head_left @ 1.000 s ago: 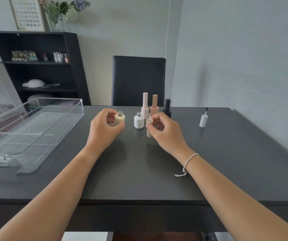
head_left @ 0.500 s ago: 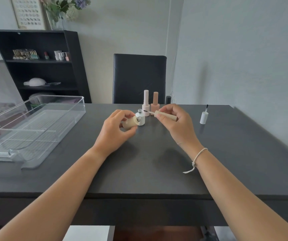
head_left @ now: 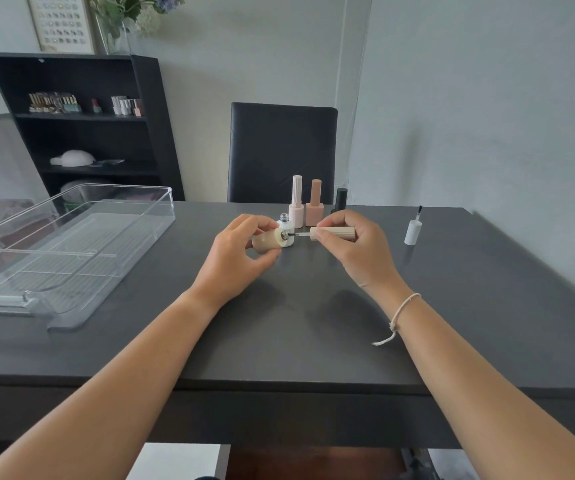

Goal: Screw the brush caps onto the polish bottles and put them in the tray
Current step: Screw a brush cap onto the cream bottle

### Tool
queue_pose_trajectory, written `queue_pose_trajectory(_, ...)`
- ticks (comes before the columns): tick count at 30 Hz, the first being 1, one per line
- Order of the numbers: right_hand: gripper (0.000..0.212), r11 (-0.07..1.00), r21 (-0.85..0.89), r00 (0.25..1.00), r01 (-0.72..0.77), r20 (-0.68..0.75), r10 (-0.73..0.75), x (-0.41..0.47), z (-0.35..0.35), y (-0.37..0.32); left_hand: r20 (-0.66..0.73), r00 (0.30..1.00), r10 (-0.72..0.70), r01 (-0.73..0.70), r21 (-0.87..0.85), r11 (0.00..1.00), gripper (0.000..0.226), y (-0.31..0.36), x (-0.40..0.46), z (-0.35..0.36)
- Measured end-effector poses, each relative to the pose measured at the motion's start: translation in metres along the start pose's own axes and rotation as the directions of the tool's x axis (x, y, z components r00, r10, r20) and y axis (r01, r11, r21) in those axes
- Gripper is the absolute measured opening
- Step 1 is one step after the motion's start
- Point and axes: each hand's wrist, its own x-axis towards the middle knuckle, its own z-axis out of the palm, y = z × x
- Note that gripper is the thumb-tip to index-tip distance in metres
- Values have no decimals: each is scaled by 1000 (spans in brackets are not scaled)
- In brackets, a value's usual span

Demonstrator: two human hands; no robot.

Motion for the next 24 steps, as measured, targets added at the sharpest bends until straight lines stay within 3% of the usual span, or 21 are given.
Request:
queue_pose_trajectory(9,6,999,-46,999,24,28,-22,0,3,4,42,997,57,-59,51,997,27,2,0,0)
queue_pose_trajectory(18,10,974,-162,974,159,189,-127,-3,7,10,123,985,121,-129,66,989,26,7,-1,2)
queue_pose_trajectory(22,4,968,-198,977,153,175,-119,-2,7,12,114,987,115,-124,75,989,25,7,-2,1)
queue_pose_trajectory(24,10,957,-251,983,145,150,-110,-1,7,13,123,986,108,-120,89,989,26,7,-2,1)
